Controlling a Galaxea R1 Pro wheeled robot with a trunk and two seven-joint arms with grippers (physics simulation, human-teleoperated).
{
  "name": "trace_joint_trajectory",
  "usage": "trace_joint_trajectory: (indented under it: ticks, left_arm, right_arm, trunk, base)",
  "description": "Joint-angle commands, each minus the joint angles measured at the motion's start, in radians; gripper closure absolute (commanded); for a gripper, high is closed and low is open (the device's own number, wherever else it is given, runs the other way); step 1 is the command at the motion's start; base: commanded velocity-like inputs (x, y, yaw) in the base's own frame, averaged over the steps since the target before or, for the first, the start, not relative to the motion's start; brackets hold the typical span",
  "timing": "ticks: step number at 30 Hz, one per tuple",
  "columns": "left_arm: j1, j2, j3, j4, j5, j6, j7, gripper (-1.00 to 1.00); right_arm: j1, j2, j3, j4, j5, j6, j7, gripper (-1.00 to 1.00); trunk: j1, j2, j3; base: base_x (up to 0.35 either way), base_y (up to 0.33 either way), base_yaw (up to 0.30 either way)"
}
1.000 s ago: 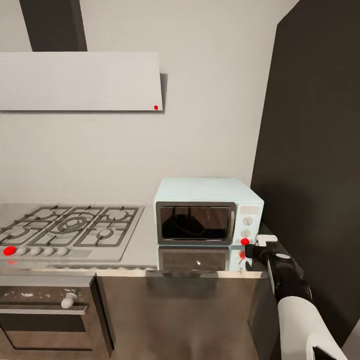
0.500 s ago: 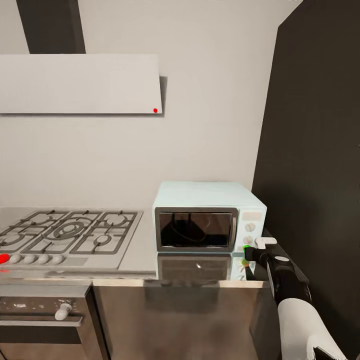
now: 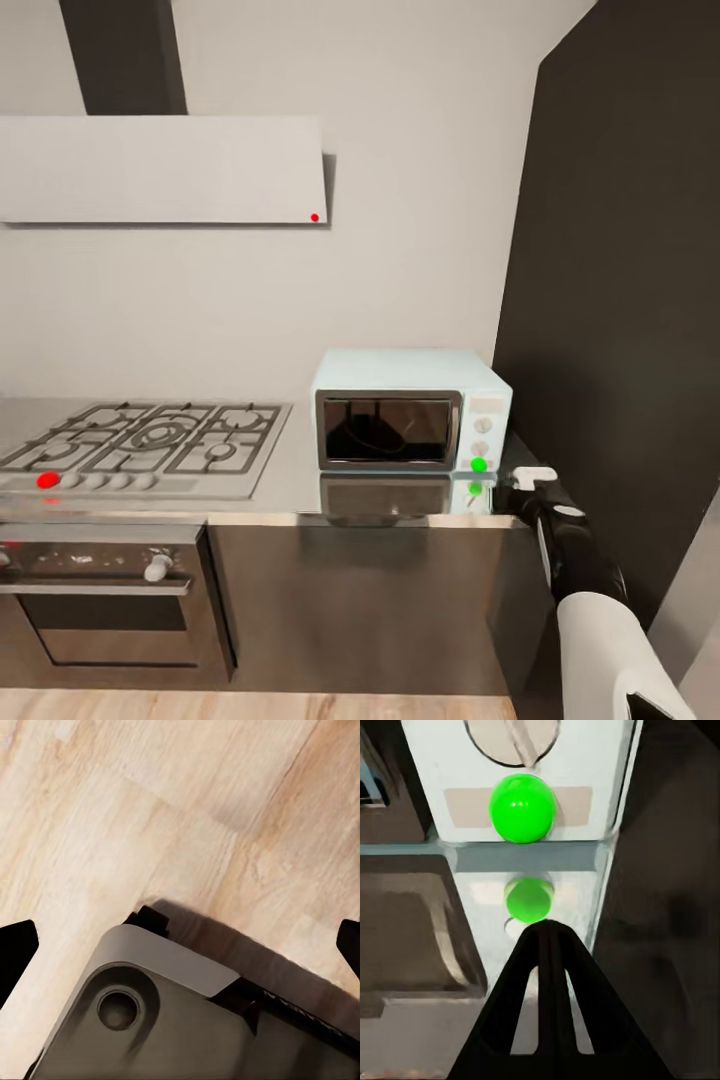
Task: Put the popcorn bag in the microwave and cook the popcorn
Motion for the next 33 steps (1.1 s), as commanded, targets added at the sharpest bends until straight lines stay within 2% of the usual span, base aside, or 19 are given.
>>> trace_joint_trajectory:
  ticks: [1, 4, 9, 11, 12, 13, 14, 16, 17, 18, 19, 20, 22, 23, 25, 28, 30, 33]
  left_arm:
    - [-0.001, -0.001, -0.008, 0.000, 0.007, -0.002, 0.003, -1.00]
    - [-0.001, -0.002, -0.008, 0.000, 0.007, -0.002, 0.003, -1.00]
    - [-0.001, -0.002, -0.008, 0.000, 0.007, -0.002, 0.003, -1.00]
    - [-0.001, -0.002, -0.008, 0.000, 0.007, -0.002, 0.003, -1.00]
    - [-0.001, -0.002, -0.008, 0.000, 0.007, -0.002, 0.003, -1.00]
    - [-0.001, -0.002, -0.008, 0.000, 0.007, -0.002, 0.003, -1.00]
    - [-0.001, -0.002, -0.008, 0.000, 0.007, -0.002, 0.003, -1.00]
    - [-0.001, -0.002, -0.008, 0.000, 0.007, 0.000, 0.003, -1.00]
    - [-0.001, -0.001, -0.008, 0.000, 0.007, 0.001, 0.003, -1.00]
    - [-0.001, -0.001, -0.008, 0.000, 0.007, 0.003, 0.003, -1.00]
    - [-0.001, 0.000, -0.008, 0.000, 0.006, 0.004, 0.003, -1.00]
    - [-0.001, 0.000, -0.008, 0.000, 0.004, 0.005, 0.003, -1.00]
    - [-0.001, 0.000, -0.008, 0.000, -0.002, 0.006, 0.002, -1.00]
    - [-0.001, 0.000, -0.009, 0.000, -0.004, 0.007, 0.002, -1.00]
    - [0.000, 0.000, -0.010, 0.000, -0.006, 0.008, 0.002, -1.00]
    - [0.000, 0.001, -0.014, 0.000, -0.018, 0.010, 0.002, -1.00]
    - [-0.001, 0.002, -0.014, 0.001, -0.061, 0.011, 0.002, -1.00]
    - [0.000, 0.001, -0.015, 0.001, -0.076, 0.011, 0.002, -1.00]
  right_arm:
    - [-0.001, 0.009, -0.004, -0.080, 0.012, 0.026, 0.014, 1.00]
    - [-0.001, 0.011, -0.004, -0.127, 0.015, 0.113, 0.028, 1.00]
    - [0.018, 0.007, -0.005, -0.138, 0.021, 0.207, 0.038, 1.00]
    - [0.050, 0.005, -0.004, -0.137, 0.022, 0.215, 0.038, 1.00]
    - [0.099, 0.005, -0.004, -0.130, 0.026, 0.213, 0.035, 1.00]
    - [0.120, 0.006, -0.004, -0.126, 0.033, 0.212, 0.033, 1.00]
    - [0.161, 0.006, -0.004, -0.104, 0.054, 0.206, 0.030, 1.00]
    - [0.199, 0.003, -0.004, -0.018, 0.076, 0.175, 0.025, 1.00]
    - [0.209, 0.000, -0.006, 0.075, 0.085, 0.140, 0.023, 1.00]
    - [0.214, -0.016, -0.007, 0.194, 0.093, 0.093, 0.015, 1.00]
    - [0.216, -0.037, -0.006, 0.287, 0.098, 0.055, 0.001, 1.00]
    - [0.218, -0.072, -0.006, 0.433, 0.102, -0.015, -0.036, 1.00]
    - [0.220, -0.119, -0.005, 0.697, 0.105, -0.180, -0.150, 1.00]
    - [0.217, -0.135, -0.004, 0.776, 0.105, -0.243, -0.199, 1.00]
    - [0.221, -0.146, -0.002, 0.827, 0.107, -0.301, -0.252, 1.00]
    - [0.406, -0.144, 0.001, 0.851, 0.109, -0.366, -0.306, 1.00]
    - [0.487, -0.144, 0.001, 0.852, 0.110, -0.395, -0.325, 1.00]
    - [0.546, -0.144, 0.001, 0.853, 0.111, -0.408, -0.329, 1.00]
  trunk:
    - [-0.001, -0.001, -0.001]
    - [-0.001, -0.001, -0.001]
    - [-0.001, -0.001, -0.001]
    - [-0.001, -0.001, -0.001]
    - [-0.001, -0.001, -0.001]
    - [-0.001, -0.001, -0.001]
    - [-0.001, -0.001, -0.001]
    - [-0.001, -0.001, -0.001]
    - [-0.001, -0.001, -0.001]
    - [-0.001, -0.001, -0.001]
    - [-0.001, -0.001, -0.001]
    - [-0.001, -0.001, -0.001]
    - [-0.001, -0.001, -0.001]
    - [-0.001, -0.001, -0.001]
    - [-0.001, -0.001, -0.001]
    - [-0.001, -0.001, -0.001]
    - [-0.001, -0.001, -0.001]
    - [-0.001, -0.001, -0.001]
  base:
    - [-0.346, 0.000, 0.000]
    - [-0.346, 0.000, 0.000]
    - [-0.346, 0.000, 0.000]
    - [-0.346, 0.000, 0.000]
    - [-0.346, 0.000, 0.000]
    - [-0.346, 0.000, 0.000]
    - [-0.346, 0.000, 0.000]
    - [-0.309, 0.000, 0.000]
    - [-0.165, 0.000, 0.000]
    - [-0.085, 0.000, 0.000]
    - [-0.054, 0.000, 0.000]
    - [-0.028, 0.000, 0.000]
    - [-0.011, 0.000, 0.000]
    - [-0.004, 0.000, 0.000]
    - [-0.002, 0.000, 0.000]
    - [0.000, 0.000, 0.000]
    - [0.000, 0.000, 0.000]
    - [0.000, 0.000, 0.000]
